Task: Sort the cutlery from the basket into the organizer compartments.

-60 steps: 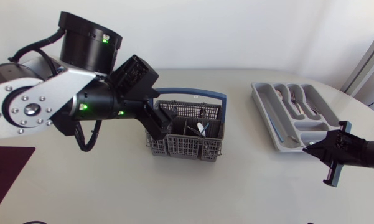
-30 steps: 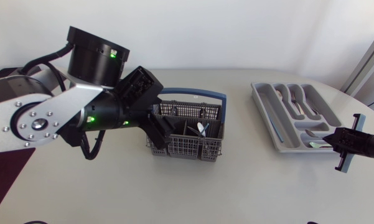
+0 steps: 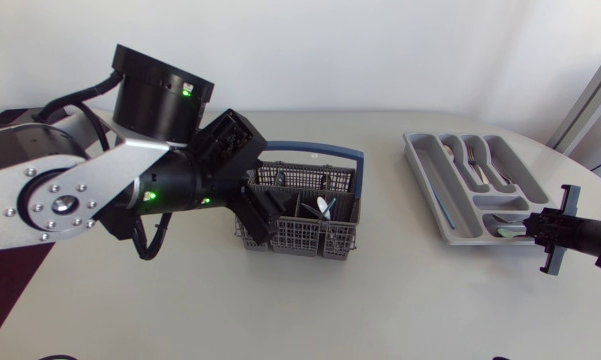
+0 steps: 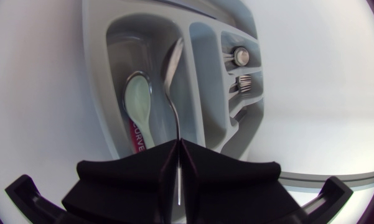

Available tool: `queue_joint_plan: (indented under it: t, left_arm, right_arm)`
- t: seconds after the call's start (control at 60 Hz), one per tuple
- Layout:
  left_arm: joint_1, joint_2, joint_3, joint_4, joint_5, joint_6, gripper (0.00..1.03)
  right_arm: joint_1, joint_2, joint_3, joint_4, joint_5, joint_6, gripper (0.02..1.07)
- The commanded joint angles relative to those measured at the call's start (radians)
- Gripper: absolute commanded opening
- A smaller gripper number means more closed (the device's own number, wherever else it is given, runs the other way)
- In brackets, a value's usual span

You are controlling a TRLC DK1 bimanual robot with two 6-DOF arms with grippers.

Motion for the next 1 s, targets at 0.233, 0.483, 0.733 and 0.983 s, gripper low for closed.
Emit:
queue_joint_plan:
  t: [0.233,0.483,0.733,0.983]
  left_arm:
    - [-0.028,0.016,-0.035,0.006,-0.009,0.006,0.86]
    - [-0.037,0.032,-0.027,0.004,-0.009,0.006,0.86]
    - [-0.077,0.047,-0.052,0.039,-0.009,0.075,0.86]
    - [-0.132,0.068,-0.106,0.164,-0.009,0.209,0.86]
  right_arm:
    - [0.001,0.051,-0.058,0.143,0.03,-0.067,0.58]
    - [-0.043,-0.078,-0.086,0.107,0.003,-0.026,1.01]
    - [-0.082,-0.234,-0.109,-0.064,-0.082,0.043,1.02]
    - [-0.068,-0.36,-0.221,-0.1,-0.117,0.097,1.02]
